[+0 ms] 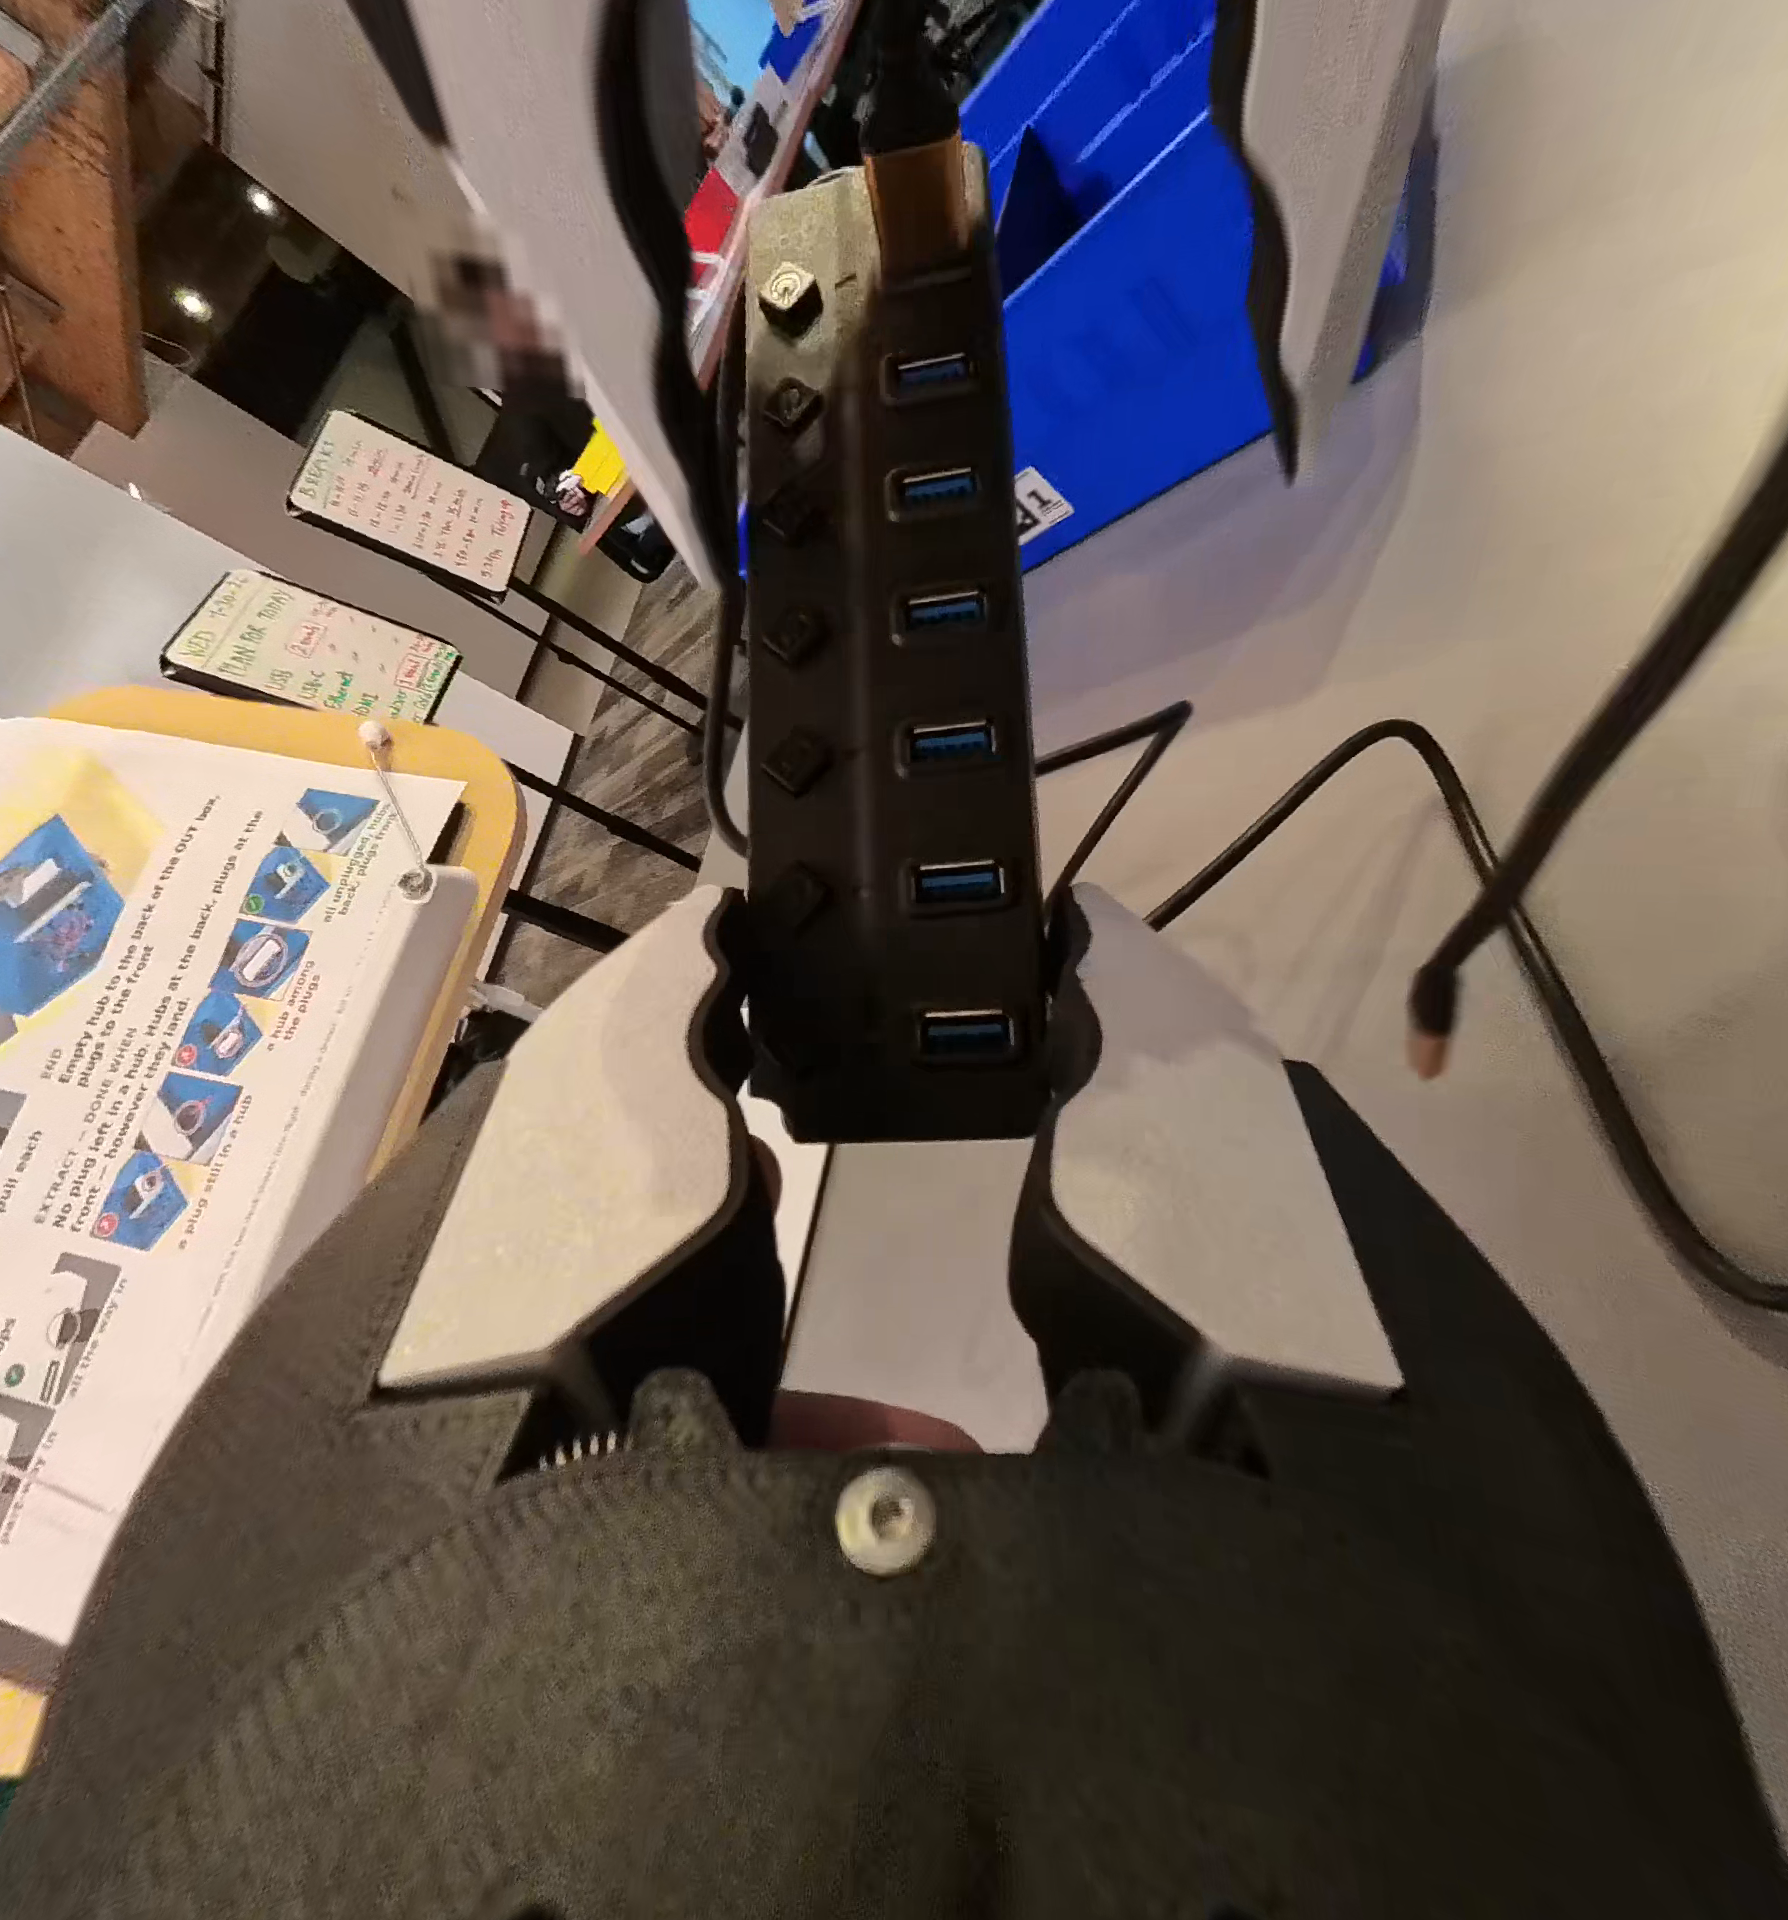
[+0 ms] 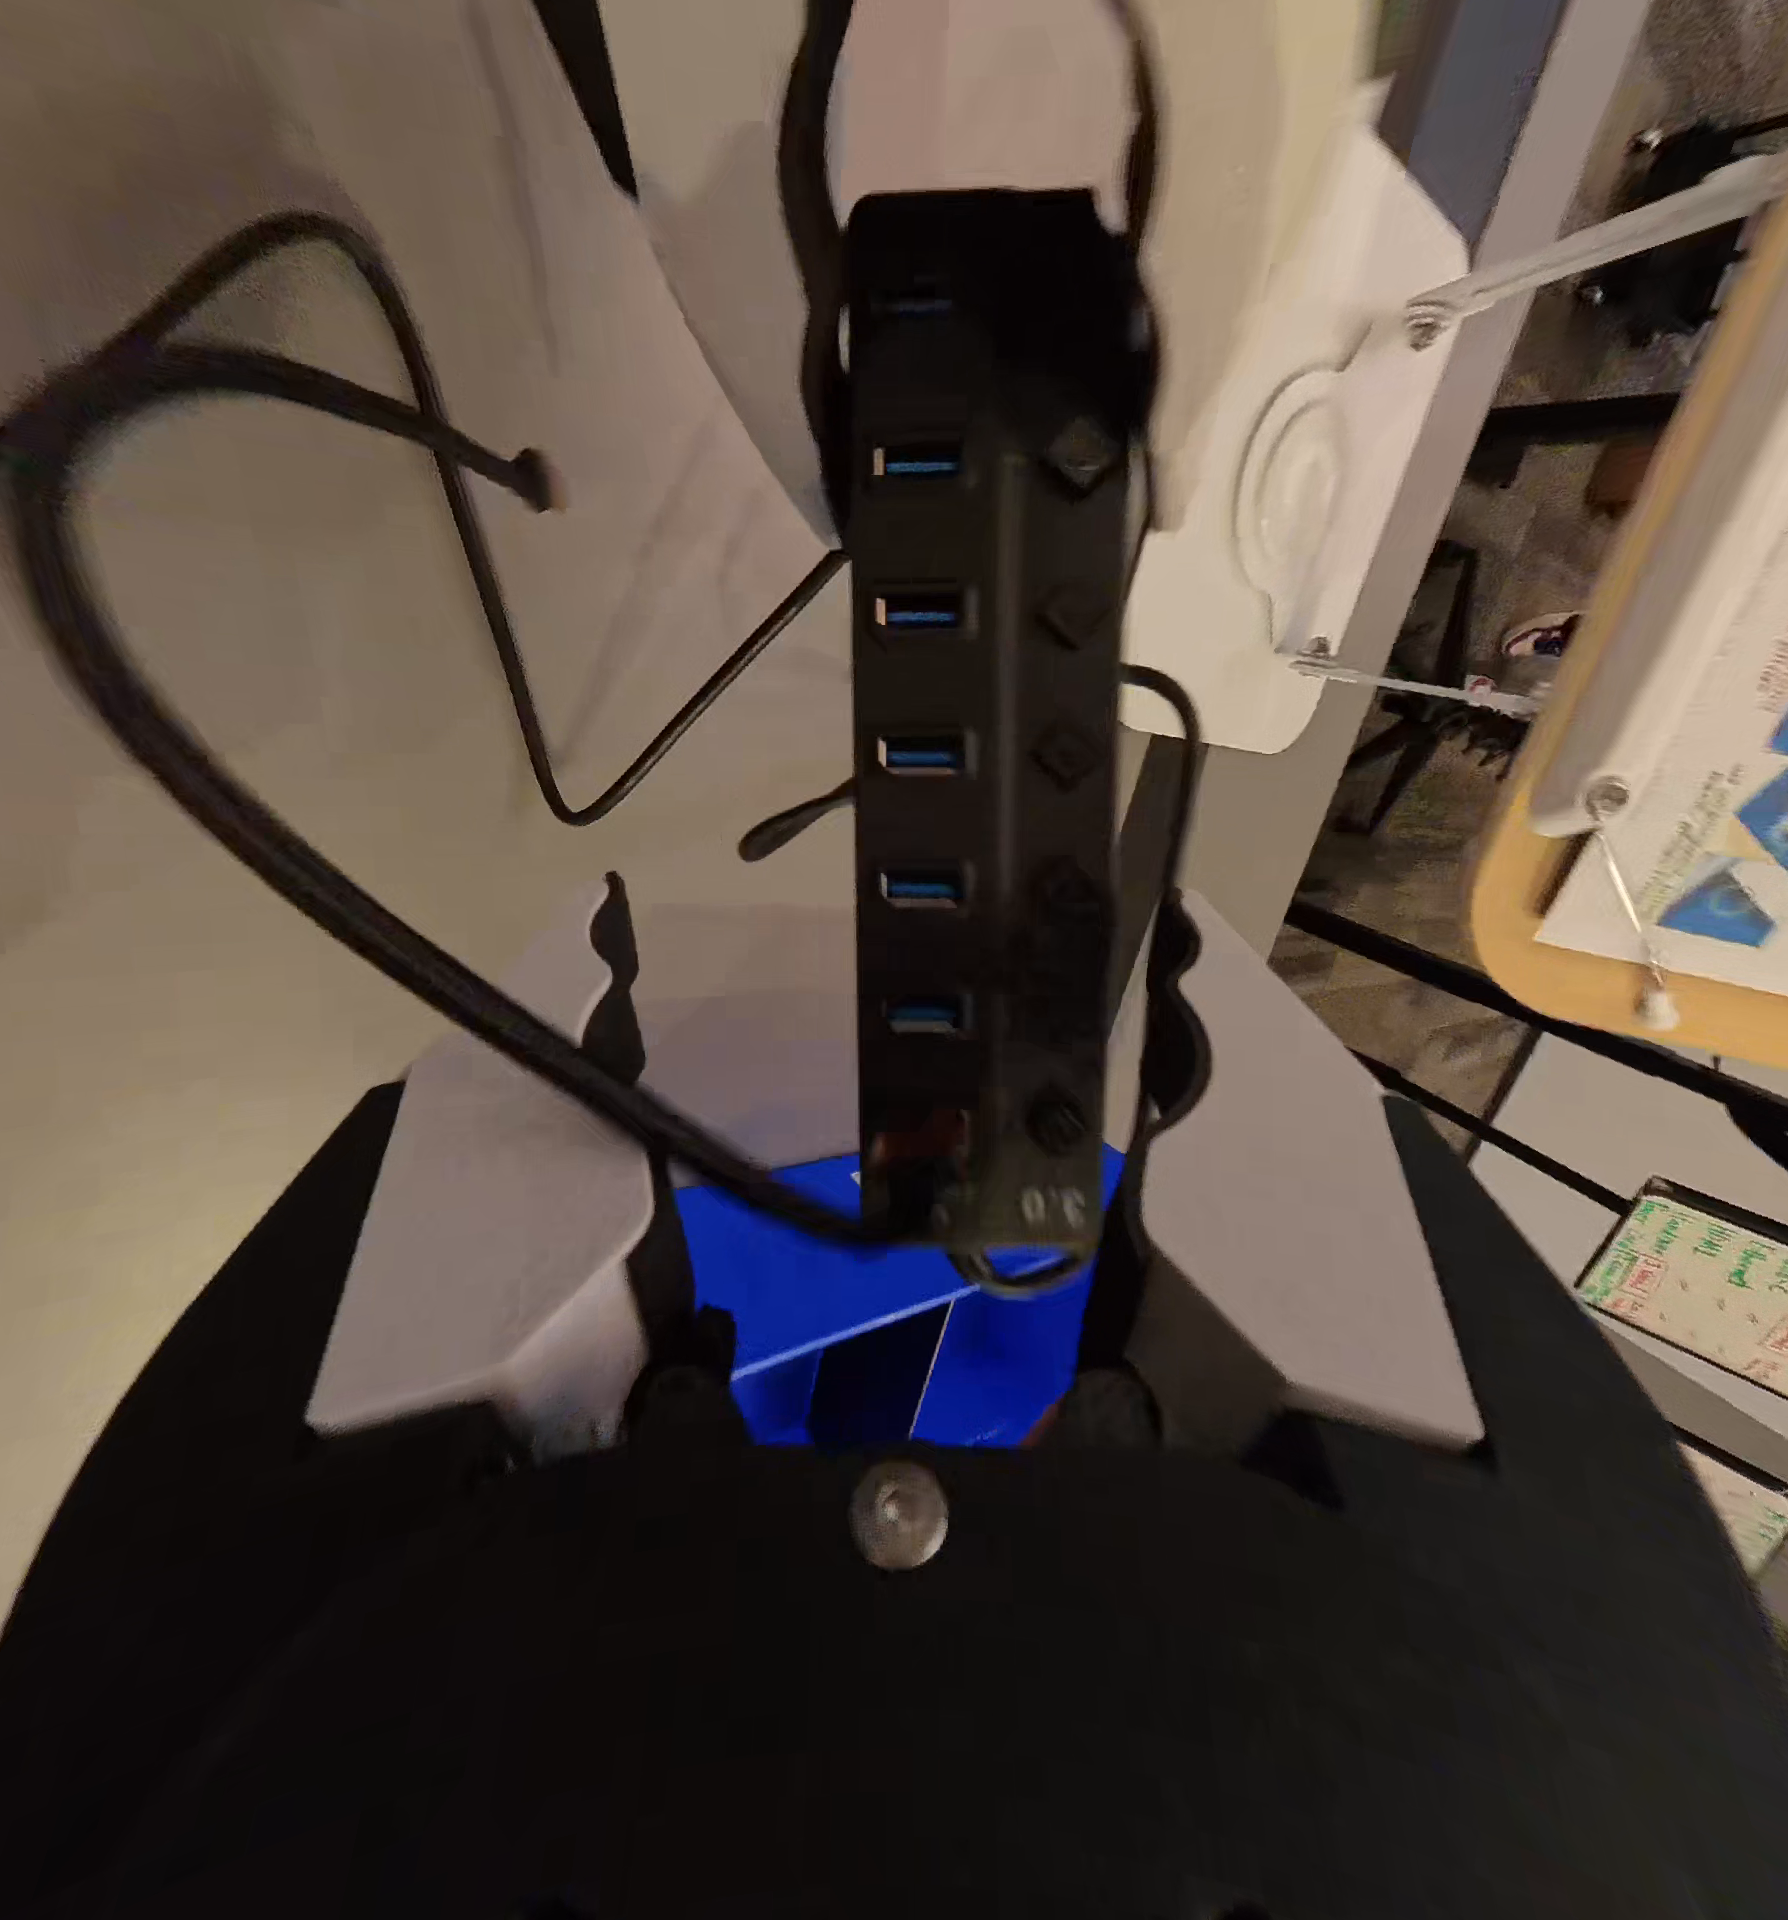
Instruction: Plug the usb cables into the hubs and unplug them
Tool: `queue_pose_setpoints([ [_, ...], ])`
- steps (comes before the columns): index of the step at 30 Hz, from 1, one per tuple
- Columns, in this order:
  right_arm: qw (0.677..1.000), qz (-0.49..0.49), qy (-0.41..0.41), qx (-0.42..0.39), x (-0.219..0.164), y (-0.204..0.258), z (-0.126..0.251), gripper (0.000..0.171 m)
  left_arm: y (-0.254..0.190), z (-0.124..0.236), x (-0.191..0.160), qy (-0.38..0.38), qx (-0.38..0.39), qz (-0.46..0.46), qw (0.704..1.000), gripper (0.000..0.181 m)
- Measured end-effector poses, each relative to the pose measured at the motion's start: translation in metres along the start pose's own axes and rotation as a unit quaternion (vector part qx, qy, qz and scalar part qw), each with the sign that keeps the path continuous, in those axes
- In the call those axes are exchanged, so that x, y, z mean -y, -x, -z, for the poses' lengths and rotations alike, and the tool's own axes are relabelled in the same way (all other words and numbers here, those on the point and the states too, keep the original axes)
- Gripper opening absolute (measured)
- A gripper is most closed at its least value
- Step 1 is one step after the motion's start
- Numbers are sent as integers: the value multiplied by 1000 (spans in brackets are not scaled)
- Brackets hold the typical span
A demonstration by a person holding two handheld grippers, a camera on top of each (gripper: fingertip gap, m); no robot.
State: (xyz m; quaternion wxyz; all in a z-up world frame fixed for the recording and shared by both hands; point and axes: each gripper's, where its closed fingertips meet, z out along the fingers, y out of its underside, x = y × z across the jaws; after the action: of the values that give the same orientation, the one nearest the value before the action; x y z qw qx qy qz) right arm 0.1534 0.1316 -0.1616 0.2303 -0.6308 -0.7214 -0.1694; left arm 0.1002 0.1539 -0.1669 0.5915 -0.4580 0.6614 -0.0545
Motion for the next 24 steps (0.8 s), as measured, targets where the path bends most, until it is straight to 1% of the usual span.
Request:
queue_pose_setpoints([
  [1, 1000, 9, 11, -14, -1, -1, -9, 94, -1, 0, 1, -1, -4, 1, 1000, 55],
  [2, 999, 18, 26, -38, -3, -7, -17, 86, -2, 1, 3, -4, -8, 3, 1000, 55],
  [4, 994, 44, 53, -84, -10, -17, -26, 59, -4, 0, 1, 5, -9, -9, 1000, 55],
  [5, 993, 48, 56, -93, -10, -18, -28, 53, -4, 0, 0, 6, -8, -11, 1000, 55],
  [10, 993, 19, 30, -112, -9, -22, -28, 52, 2, 1, 4, -5, 4, -13, 1000, 55],
  [13, 991, -39, -7, -126, -8, -28, -21, 52, 22, 9, 7, -8, 24, 32, 999, 59],
  [15, 985, -78, -21, -155, -12, -37, -15, 53, 39, 17, 7, -20, 31, 82, 996, 60],
  [16, 980, -97, -25, -173, -15, -42, -13, 53, 47, 20, 4, -24, 32, 117, 992, 65],
  [18, 968, -134, -30, -211, -20, -51, -9, 53, 59, 24, 1, -49, 12, 219, 974, 73],
  [20, 954, -169, -38, -246, -19, -56, -6, 53, 63, 25, 2, -91, -27, 331, 939, 78],
  [22, 937, -180, -32, -296, -17, -62, -2, 53, 59, 20, 3, -108, -61, 401, 907, 83],
  [24, 921, -176, -27, -346, -10, -67, 3, 52, 52, 17, 10, -139, -90, 448, 879, 80],
])
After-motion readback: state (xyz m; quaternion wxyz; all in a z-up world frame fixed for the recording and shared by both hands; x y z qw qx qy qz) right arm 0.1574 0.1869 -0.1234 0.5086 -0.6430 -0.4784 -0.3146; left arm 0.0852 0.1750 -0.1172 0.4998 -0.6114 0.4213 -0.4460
